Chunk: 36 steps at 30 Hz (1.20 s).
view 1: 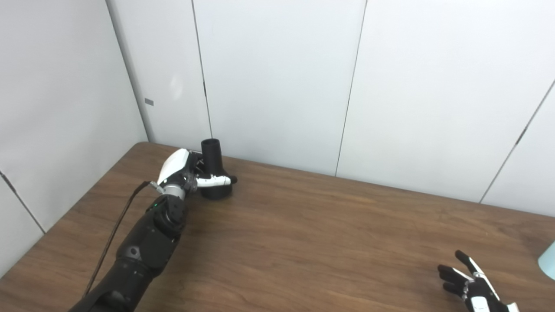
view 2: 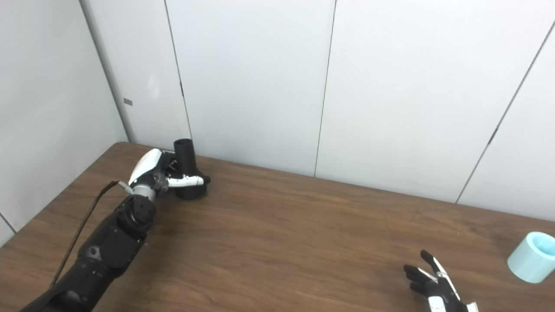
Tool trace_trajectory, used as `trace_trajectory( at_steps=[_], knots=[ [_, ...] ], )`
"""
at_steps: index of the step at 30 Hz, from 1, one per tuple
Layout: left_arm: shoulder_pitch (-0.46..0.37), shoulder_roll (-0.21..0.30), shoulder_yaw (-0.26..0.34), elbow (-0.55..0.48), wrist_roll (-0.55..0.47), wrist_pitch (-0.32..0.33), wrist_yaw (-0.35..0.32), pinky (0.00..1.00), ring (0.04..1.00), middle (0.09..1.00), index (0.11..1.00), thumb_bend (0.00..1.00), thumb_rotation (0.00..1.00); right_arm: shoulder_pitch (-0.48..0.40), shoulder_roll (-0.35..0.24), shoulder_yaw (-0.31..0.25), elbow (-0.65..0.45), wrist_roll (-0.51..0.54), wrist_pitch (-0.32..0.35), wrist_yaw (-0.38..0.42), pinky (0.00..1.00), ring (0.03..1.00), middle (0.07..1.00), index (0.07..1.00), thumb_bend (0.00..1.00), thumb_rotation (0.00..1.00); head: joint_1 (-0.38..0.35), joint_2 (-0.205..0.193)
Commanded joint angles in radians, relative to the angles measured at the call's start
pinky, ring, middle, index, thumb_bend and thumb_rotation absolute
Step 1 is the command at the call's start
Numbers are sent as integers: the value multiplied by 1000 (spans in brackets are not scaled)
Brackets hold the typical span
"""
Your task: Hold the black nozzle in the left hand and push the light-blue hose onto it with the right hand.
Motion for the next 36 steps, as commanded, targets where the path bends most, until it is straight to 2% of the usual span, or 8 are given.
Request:
trace_trajectory(
  at_steps=[1, 5, 11, 16, 19, 21, 27, 36],
  knots=[
    [5, 6, -17, -8, 7, 24, -39, 532, 561, 537, 474, 517, 0, 72, 11, 9, 60, 11, -21, -3, 743, 772, 750, 880, 394, 1000, -2, 2],
    [18, 7, -28, -40, 21, 36, -35, 290, 362, 463, 489, 524, 0, 71, 14, 11, 62, -3, -23, -11, 742, 773, 745, 879, 396, 1000, -12, 5],
    [104, -20, -21, -170, 24, 1, 12, 368, 430, 433, 508, 522, 0, 69, 19, 14, 65, -23, -30, -20, 720, 766, 746, 872, 405, 1000, -29, 11],
    [203, -69, -26, -341, 59, 16, 33, 215, 284, 458, 495, 523, 0, 68, 21, 18, 56, -25, -13, -15, 735, 775, 757, 875, 402, 1000, -43, 17],
    [243, -99, -41, -426, 93, 50, 25, 273, 348, 415, 510, 520, 0, 67, 22, 19, 56, -29, -16, -17, 734, 774, 756, 874, 395, 1000, -56, 22],
    [264, -107, -68, -472, 137, 56, 22, 413, 460, 450, 502, 524, 0, 67, 25, 20, 59, -32, -20, -20, 727, 770, 753, 871, 393, 1000, -64, 25],
    [324, -146, -125, -574, 228, 49, 28, 334, 456, 417, 504, 522, 0, 64, 33, 24, 61, -39, -17, -21, 740, 772, 744, 871, 428, 1000, -95, 35],
    [394, -199, -189, -643, 348, -59, 86, 443, 507, 474, 490, 525, 0, 59, 54, 33, 55, -57, -4, -28, 713, 749, 735, 873, 432, 1000, -161, 54]
  ],
)
